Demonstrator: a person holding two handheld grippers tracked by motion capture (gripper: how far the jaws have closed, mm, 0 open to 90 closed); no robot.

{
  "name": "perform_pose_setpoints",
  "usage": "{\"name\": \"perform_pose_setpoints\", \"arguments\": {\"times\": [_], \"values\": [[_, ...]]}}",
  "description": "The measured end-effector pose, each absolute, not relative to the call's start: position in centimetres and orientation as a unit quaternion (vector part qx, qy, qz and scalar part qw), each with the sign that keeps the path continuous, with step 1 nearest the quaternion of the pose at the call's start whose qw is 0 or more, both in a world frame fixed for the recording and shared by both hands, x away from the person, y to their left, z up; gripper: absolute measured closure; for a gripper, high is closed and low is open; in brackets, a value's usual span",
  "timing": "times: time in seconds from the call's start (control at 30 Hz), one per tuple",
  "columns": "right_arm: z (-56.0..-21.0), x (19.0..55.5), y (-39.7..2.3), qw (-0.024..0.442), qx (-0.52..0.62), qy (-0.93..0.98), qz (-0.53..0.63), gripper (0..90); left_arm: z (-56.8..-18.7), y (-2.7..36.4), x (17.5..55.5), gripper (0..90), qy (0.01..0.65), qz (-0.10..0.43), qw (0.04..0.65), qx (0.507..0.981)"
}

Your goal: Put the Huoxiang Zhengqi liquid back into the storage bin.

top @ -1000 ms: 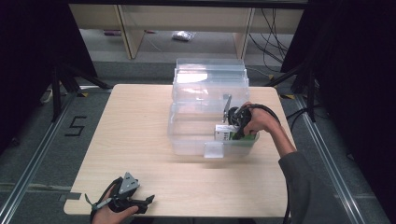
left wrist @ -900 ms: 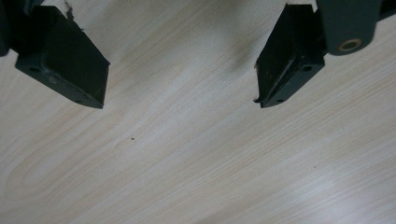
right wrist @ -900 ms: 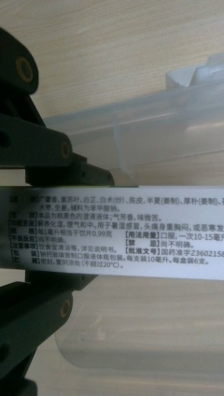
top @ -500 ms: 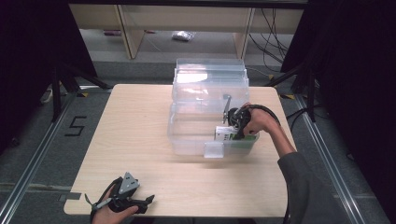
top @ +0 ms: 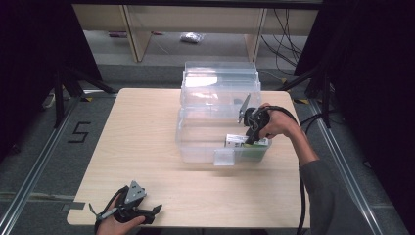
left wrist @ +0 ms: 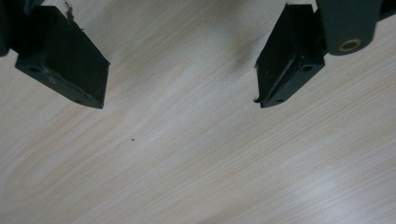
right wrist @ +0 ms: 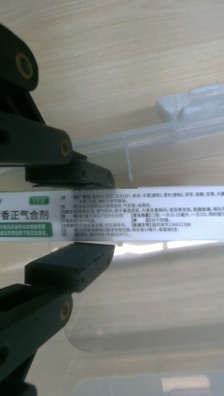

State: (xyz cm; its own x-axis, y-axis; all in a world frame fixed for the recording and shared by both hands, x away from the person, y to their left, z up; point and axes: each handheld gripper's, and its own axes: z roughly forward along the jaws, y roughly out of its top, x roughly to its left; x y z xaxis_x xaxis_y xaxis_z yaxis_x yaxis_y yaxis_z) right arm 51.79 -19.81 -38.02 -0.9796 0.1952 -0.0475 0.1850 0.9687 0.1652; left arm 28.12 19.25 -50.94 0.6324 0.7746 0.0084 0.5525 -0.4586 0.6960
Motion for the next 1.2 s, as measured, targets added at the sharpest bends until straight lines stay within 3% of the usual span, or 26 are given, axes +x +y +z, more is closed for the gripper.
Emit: {"name": "perform_pose_setpoints", "arguments": {"times": [0.5, 1.2], "values": [[-36.0, 50.9, -21.5, 0.041, 0.122, 0.981, 0.143, 55.6, -51.0, 19.3, 28.1, 16.3, 0.396, 0.164, 0.337, 0.838], [-35.2, 48.6, -21.4, 0.097, 0.205, 0.940, 0.254, 43.0, -51.0, 19.3, 28.1, 16.3, 0.397, 0.164, 0.338, 0.838]]}}
